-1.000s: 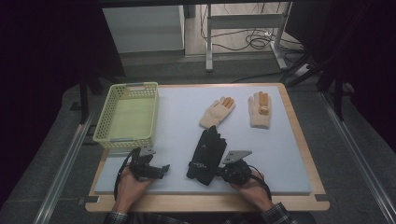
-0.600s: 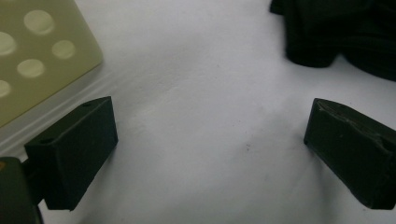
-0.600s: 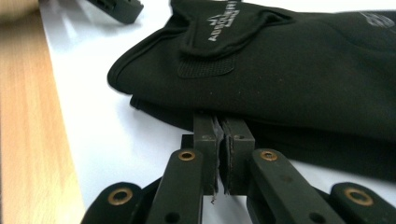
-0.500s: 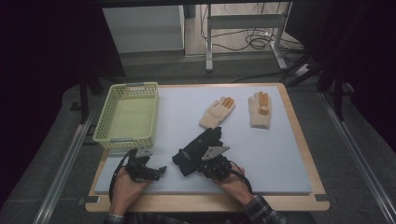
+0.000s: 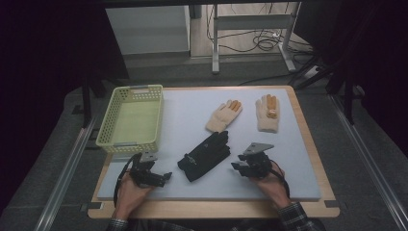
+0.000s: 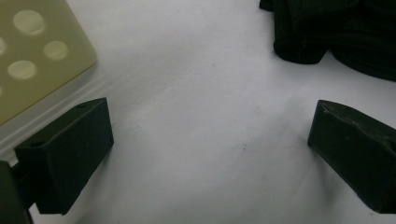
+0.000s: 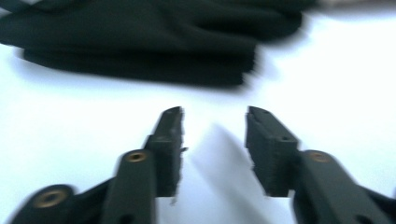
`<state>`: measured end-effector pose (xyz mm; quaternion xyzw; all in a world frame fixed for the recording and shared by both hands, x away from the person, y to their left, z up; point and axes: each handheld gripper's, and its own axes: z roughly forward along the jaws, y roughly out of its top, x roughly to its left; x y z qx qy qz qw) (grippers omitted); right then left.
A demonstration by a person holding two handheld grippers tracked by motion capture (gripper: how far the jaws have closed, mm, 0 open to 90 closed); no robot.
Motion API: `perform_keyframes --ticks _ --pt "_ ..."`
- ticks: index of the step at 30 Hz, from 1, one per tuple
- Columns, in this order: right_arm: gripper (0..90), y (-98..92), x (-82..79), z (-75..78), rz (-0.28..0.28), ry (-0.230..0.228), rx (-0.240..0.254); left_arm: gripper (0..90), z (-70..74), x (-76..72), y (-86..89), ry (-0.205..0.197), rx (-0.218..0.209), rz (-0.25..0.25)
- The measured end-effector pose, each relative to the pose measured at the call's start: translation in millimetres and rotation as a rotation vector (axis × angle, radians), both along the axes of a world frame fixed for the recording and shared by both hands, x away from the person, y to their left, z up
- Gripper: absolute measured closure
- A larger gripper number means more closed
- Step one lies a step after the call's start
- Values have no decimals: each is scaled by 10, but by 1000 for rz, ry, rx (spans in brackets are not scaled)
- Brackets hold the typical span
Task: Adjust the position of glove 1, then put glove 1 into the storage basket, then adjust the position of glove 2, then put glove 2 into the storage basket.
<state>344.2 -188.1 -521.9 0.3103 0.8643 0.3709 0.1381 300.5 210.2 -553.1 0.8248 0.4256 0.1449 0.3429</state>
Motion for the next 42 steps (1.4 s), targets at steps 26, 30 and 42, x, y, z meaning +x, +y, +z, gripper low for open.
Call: perform_keyframes --ticks 26,30,42 --pt "219 -591 166 -96 -182 -30 -23 0 262 -21 -361 14 -39 -182" --pt "219 -593 166 -97 -181 -30 -23 0 302 5 -438 22 -39 -205" --pt "218 -592 164 -98 -182 -31 -22 0 429 140 -748 38 -30 -277"
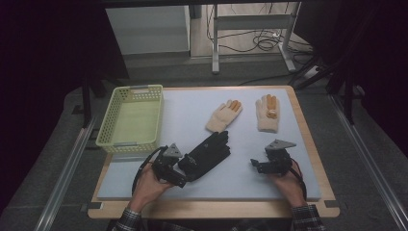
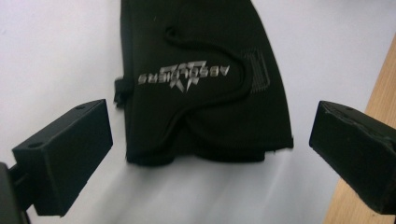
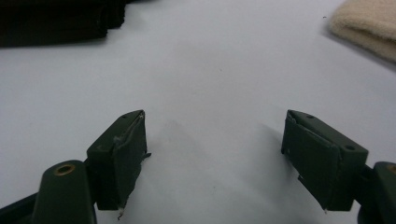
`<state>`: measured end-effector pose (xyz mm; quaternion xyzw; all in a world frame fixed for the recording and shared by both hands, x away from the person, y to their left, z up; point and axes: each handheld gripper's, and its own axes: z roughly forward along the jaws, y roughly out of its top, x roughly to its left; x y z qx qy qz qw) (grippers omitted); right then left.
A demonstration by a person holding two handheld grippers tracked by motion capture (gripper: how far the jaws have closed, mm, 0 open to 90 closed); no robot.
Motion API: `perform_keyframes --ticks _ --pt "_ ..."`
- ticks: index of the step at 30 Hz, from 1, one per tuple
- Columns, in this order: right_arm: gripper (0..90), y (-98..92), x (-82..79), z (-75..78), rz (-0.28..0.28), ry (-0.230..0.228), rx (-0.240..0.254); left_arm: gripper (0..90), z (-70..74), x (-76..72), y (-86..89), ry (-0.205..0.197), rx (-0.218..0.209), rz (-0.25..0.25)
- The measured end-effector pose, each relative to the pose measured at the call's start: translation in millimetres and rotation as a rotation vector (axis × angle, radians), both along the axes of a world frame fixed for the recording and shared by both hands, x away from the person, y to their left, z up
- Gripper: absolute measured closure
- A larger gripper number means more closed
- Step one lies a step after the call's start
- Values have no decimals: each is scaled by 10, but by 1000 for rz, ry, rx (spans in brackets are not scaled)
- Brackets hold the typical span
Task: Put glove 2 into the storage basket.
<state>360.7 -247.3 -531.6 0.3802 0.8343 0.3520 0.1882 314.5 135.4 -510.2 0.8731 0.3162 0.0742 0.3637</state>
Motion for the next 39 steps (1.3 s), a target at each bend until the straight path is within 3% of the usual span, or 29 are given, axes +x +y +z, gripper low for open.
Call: perform_keyframes --ticks 12,14,19,21,25,27,29,31,32,34,39 --pt "218 1 0 -3 0 -3 2 0 -19 261 -226 29 3 6" --pt "219 0 0 -2 0 -1 2 0 -43 329 -301 37 27 4" --pt "218 1 0 -3 -1 -2 2 0 -64 410 -390 40 36 4" --pt "219 1 0 -3 0 -2 2 0 -93 462 -468 44 68 1" --pt "218 1 -1 -3 0 -3 2 0 -125 483 -529 47 83 -18" --pt "218 1 -1 -3 0 -3 2 0 -160 488 -557 37 126 -9" --pt "218 1 -1 -4 0 -3 2 0 -196 508 -546 48 140 0" --pt "218 2 -1 -4 0 -4 1 0 -217 516 -538 55 145 8" --pt "218 2 -2 -4 0 -4 1 0 -232 524 -521 65 122 16" --pt "218 2 -2 -4 0 -4 1 0 -241 503 -521 58 119 21" --pt "219 3 -3 -5 -1 -5 0 0 -234 421 -607 43 174 4"
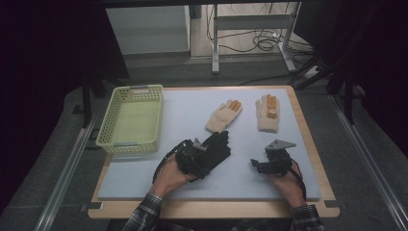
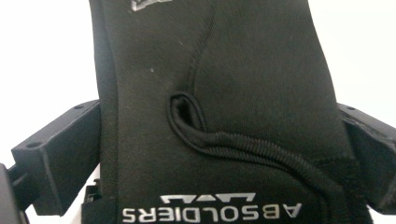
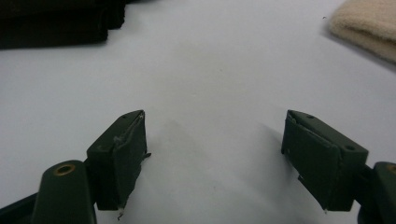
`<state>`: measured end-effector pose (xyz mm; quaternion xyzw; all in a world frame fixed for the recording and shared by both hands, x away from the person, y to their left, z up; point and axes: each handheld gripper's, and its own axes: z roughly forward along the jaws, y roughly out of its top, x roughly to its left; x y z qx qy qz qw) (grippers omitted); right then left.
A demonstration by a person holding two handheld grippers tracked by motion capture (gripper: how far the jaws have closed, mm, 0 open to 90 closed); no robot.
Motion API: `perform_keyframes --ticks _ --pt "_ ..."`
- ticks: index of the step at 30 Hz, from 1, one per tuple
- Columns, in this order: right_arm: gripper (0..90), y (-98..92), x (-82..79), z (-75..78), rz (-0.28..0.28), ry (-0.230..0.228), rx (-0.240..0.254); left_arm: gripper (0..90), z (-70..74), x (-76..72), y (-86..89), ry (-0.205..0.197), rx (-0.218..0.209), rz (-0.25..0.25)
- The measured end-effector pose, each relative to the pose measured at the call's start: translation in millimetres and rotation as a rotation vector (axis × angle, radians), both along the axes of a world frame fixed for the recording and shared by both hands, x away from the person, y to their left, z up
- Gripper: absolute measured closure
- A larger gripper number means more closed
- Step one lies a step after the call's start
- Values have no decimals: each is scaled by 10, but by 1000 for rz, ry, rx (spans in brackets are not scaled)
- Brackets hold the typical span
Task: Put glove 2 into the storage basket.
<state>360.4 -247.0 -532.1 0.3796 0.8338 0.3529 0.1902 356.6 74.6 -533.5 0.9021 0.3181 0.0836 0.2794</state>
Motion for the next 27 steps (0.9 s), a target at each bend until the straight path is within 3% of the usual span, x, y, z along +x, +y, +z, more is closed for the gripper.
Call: perform_keyframes --ticks 3,4,6,7,8,12,14,19,27 --pt "218 1 -1 0 0 0 -1 24 4 7 11 8 -5 5" --pt "218 1 -1 0 1 0 -1 62 34 21 20 17 -5 34" --pt "218 1 -1 0 1 0 -1 160 52 32 33 16 -2 46" --pt "218 1 -1 0 1 0 -1 160 65 39 50 15 -4 61" --pt "218 2 -2 0 1 -1 -1 277 73 40 70 13 -12 79" --pt "218 1 -3 2 0 0 -5 492 75 30 199 -22 -54 101" --pt "218 1 -2 2 0 0 -4 573 94 9 199 -36 -50 89" --pt "218 2 -3 2 0 0 -5 657 171 -5 201 -48 -57 92" --pt "218 1 -3 2 1 0 -5 663 475 29 346 -67 -99 143"
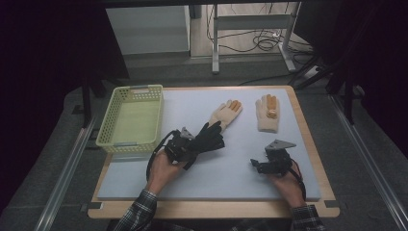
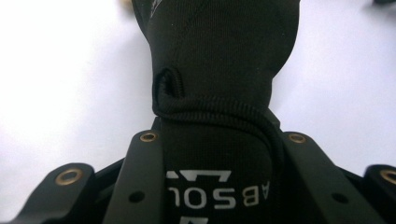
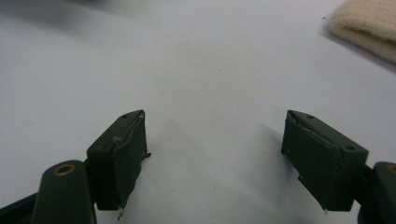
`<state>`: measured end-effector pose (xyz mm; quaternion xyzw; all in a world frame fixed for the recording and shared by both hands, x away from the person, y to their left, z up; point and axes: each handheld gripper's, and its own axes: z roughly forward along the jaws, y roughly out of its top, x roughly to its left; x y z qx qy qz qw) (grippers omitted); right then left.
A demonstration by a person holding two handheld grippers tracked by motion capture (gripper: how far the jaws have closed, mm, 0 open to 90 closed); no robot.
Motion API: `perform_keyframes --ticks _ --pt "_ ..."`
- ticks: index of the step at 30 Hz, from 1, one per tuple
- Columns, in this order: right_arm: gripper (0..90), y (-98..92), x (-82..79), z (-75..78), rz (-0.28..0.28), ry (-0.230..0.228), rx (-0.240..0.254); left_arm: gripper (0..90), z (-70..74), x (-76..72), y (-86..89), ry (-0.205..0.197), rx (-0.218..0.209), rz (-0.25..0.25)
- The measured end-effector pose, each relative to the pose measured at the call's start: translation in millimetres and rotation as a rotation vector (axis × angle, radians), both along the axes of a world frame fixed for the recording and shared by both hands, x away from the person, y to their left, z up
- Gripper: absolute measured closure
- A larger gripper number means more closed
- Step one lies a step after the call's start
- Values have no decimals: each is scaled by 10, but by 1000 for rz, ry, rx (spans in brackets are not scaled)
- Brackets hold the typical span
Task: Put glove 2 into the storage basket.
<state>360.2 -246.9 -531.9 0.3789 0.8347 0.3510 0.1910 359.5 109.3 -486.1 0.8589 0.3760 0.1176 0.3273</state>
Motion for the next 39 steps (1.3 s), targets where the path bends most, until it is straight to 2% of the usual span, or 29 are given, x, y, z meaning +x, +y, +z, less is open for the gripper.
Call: perform_keyframes --ticks 3,7,13,17,22,24,30,39 --pt "218 1 -1 0 -1 0 0 662 134 5 41 -14 -13 18" --pt "218 1 -2 0 0 -1 -2 660 305 60 103 -33 1 51" --pt "217 1 -2 0 -1 -2 -1 655 455 156 212 -46 2 101" --pt "216 2 -3 0 -1 -2 -2 655 579 223 328 -59 6 147" --pt "216 2 -3 0 -2 -1 -1 655 720 332 550 -77 31 218" --pt "216 1 -2 -1 -1 -2 -2 654 755 367 636 -82 26 249" --pt "216 1 -2 -1 -1 -3 -2 650 828 493 1019 -84 49 361" --pt "215 3 -2 -4 -2 -6 2 642 783 588 1514 -109 63 490"
